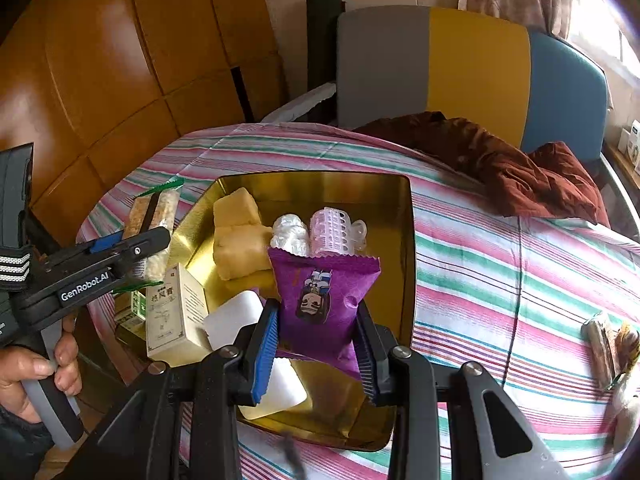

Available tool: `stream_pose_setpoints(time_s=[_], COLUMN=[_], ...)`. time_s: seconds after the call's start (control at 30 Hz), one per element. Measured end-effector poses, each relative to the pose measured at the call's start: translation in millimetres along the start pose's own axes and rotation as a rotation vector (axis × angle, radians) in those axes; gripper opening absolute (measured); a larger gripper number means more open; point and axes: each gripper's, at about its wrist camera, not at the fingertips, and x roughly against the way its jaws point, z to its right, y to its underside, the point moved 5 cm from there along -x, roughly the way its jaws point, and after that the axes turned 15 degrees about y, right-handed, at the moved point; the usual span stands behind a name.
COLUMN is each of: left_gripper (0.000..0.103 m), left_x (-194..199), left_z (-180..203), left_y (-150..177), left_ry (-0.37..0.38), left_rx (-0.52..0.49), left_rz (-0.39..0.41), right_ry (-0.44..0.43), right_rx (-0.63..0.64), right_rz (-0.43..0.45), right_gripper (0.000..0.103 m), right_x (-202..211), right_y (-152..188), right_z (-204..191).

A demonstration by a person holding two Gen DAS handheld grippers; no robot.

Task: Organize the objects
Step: 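Open the right tool over the tin to drop the purple packet while the left tool releases the cracker packet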

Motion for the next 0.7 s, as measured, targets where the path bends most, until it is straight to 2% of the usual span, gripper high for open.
stream_pose_setpoints(time_s=[0.43, 0.5, 0.57, 0.7], left_gripper=[0.045, 0.053, 0.056, 0.062], left_x=[-7, -5, -1, 6], left_z=[20, 23, 26, 31], left_y=[-2, -3, -4, -5], left_ry=[-0.027, -0.022, -0.019, 0.029], left_rx=[-0.080, -0.080, -0.086, -0.062], left_rz=[0.001, 0.010, 0.025, 0.027], right_ry=[0.007, 0.010, 0.017, 0.011], right_rx=[-0.005, -0.012, -0.018, -0.020], right_rz=[-0.055, -0.056, -0.064, -0.056], right_gripper=[0.037, 0.038, 0.042, 0.042], right_x=[-21, -24, -27, -25], right_y=[2, 1, 1, 2], right_z=[1, 1, 0, -2])
